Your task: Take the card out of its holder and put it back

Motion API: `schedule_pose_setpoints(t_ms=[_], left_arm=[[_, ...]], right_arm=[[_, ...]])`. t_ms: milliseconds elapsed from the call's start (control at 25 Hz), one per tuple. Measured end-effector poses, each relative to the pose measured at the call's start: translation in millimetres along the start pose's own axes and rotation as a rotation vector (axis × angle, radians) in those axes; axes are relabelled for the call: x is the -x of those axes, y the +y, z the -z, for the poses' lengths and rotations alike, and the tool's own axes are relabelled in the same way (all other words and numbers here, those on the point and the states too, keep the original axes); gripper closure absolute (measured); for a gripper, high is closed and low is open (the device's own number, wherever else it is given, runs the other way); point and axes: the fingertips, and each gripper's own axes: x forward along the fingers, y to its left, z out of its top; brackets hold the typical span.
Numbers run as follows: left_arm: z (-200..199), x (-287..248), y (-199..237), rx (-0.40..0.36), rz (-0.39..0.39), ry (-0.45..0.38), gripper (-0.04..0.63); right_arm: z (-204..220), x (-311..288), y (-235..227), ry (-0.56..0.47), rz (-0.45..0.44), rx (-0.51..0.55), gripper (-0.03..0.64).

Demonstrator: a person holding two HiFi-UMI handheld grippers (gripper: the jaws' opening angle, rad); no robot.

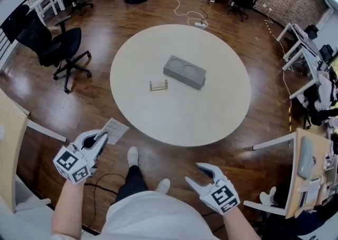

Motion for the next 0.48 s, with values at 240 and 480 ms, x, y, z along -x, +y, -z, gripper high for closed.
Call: schedule_pose_setpoints(t_ms=[240, 480], left_arm=[[18.6, 53.2, -35.3, 0.035, -0.075, 0.002, 0.579], [22.5, 71.9, -46.8, 0.052, -0.083, 0.013, 0.578]], right_arm=[[-4.1, 1.6, 21.1, -0.045, -0.082, 0.034, 0.405], [-5.6, 6.5, 28.5, -0.062, -0.086, 0.042, 0.405]])
